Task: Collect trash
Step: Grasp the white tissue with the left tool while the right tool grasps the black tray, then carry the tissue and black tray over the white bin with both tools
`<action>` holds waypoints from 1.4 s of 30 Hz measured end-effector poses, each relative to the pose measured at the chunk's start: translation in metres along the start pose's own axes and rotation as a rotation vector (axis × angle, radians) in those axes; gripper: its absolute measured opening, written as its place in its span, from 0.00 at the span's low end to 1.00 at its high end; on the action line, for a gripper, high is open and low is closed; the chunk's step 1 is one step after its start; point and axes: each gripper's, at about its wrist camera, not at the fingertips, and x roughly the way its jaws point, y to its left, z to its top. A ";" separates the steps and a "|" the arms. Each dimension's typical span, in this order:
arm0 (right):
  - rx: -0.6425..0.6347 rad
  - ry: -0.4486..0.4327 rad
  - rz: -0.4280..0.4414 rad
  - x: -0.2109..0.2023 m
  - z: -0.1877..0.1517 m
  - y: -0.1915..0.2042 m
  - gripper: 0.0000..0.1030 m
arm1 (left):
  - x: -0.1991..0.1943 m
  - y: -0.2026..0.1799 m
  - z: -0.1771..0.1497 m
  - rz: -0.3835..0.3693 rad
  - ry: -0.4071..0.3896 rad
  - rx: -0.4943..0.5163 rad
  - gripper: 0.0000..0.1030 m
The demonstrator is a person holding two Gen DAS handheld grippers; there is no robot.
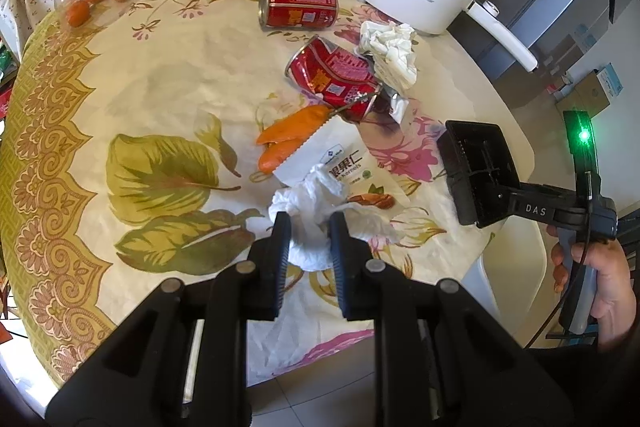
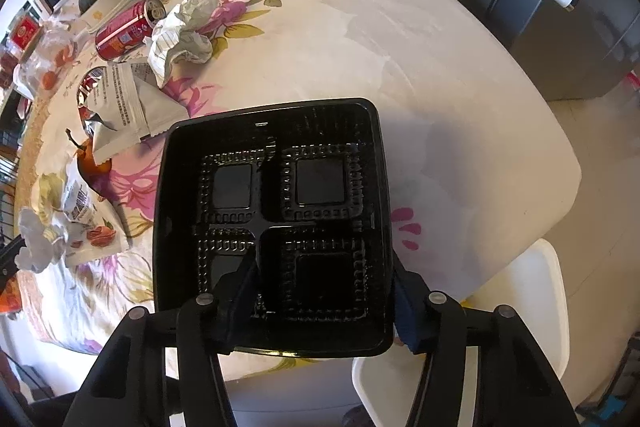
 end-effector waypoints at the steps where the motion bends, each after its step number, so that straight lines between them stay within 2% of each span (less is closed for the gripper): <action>1: -0.002 -0.008 0.003 -0.004 -0.001 0.000 0.57 | 0.000 -0.001 0.000 -0.002 -0.002 0.003 0.21; 6: -0.003 -0.046 0.005 -0.020 -0.004 -0.005 0.56 | 0.001 -0.013 0.001 -0.004 -0.003 0.037 0.21; 22: 0.028 -0.078 0.000 -0.051 -0.033 -0.043 0.56 | 0.015 -0.071 -0.002 -0.049 0.015 0.147 0.21; 33: 0.074 -0.077 -0.025 -0.066 -0.061 -0.086 0.56 | 0.029 -0.125 -0.006 -0.096 0.027 0.232 0.21; 42: 0.137 -0.066 -0.056 -0.072 -0.091 -0.133 0.57 | 0.046 -0.183 -0.018 -0.148 0.045 0.344 0.21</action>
